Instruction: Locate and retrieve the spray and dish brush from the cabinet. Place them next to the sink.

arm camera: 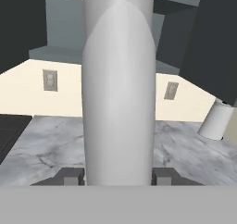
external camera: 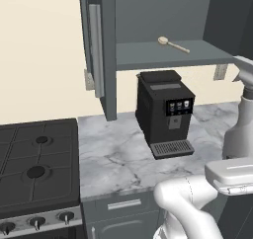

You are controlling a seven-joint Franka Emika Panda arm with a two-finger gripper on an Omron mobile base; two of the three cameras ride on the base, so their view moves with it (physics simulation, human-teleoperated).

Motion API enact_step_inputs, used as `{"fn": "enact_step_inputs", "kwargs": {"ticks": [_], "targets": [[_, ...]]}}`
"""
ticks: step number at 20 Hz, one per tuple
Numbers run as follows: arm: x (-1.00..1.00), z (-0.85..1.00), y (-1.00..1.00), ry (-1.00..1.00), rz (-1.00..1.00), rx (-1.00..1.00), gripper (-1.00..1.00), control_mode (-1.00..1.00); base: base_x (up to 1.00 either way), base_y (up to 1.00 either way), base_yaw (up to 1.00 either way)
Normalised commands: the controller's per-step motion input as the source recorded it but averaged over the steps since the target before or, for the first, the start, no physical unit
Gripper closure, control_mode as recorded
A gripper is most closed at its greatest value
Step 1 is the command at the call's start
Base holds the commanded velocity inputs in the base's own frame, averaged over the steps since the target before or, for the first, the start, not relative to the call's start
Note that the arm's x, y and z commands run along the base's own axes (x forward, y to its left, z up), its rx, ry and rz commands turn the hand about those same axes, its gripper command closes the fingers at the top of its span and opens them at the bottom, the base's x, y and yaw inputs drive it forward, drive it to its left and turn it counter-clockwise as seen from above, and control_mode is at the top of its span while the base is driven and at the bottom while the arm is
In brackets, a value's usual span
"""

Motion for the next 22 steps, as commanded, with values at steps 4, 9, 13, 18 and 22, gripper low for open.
{"fn": "enact_step_inputs", "kwargs": {"ticks": [4, 9, 13, 18, 22], "targets": [[0.0, 0.0, 0.0, 0.0, 0.0, 0.0, 1.0, 1.0, -0.13, 0.0, 0.0], [0.0, 0.0, 0.0, 0.0, 0.0, 0.0, 1.0, 1.0, -0.46, 0.03, 0.0], [0.0, 0.0, 0.0, 0.0, 0.0, 0.0, 1.0, 1.0, -0.46, 0.07, -0.01], [0.0, 0.0, 0.0, 0.0, 0.0, 0.0, 1.0, 1.0, -0.14, 0.05, 0.03], [0.0, 0.0, 0.0, 0.0, 0.0, 0.0, 1.0, 1.0, 0.0, 0.1, 0.3]]}}
